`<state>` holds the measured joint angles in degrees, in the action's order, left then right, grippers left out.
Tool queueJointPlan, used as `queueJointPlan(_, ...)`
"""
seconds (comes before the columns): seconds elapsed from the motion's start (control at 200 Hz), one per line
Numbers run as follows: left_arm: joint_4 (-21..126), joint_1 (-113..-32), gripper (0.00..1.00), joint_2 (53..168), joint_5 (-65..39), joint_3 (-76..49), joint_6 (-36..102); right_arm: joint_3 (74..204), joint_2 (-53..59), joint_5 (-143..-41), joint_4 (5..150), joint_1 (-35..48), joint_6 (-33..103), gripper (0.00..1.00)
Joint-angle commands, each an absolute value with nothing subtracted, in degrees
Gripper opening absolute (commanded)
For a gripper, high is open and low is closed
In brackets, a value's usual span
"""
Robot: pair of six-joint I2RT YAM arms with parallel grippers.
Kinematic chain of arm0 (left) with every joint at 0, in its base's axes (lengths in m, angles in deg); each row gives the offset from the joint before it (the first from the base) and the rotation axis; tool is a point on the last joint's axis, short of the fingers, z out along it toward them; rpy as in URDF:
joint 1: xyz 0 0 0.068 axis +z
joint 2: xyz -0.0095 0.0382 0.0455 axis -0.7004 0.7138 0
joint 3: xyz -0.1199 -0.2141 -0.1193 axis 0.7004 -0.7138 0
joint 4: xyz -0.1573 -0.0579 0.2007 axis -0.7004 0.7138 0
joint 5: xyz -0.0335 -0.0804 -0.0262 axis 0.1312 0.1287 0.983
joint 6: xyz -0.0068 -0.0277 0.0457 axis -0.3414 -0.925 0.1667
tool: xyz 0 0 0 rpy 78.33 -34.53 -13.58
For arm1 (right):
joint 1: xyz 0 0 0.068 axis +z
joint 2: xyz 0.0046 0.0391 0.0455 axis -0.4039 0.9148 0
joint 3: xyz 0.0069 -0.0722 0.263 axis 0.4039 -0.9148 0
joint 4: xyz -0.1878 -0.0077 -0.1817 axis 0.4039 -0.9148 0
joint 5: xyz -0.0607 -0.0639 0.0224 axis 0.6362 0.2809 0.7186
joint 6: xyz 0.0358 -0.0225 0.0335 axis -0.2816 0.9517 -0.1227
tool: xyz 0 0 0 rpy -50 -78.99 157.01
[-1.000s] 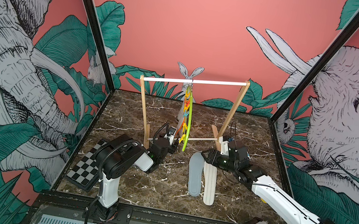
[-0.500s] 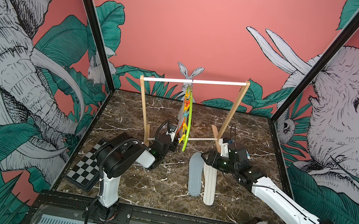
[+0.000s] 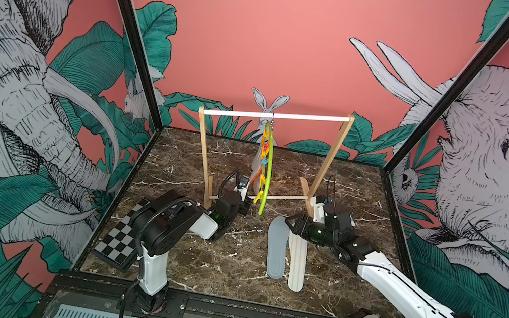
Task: Take the shoe insoles off the hanger
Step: Remove the insole from the hanger.
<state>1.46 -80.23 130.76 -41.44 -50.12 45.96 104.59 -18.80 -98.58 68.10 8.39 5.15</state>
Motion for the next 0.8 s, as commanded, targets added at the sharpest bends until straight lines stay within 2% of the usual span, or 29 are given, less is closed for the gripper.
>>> queueJointPlan(0.0, 1.34, -79.79, 0.04, 126.37, -42.75, -51.16, 46.64, 104.89, -19.28, -98.94, 70.79, 8.17, 4.41, 0.6)
queueJointPlan(0.08, 2.04, -79.71, 0.0, 125.05, -42.92, -51.56, 46.79, 104.91, -19.27, -99.16, 71.26, 8.17, 3.89, 0.59)
queueJointPlan(0.795, 4.49, -79.7, 0.0, 115.93, -45.39, -55.69, 46.98, 108.72, -19.22, -101.86, 76.26, 6.03, -2.96, 0.62)
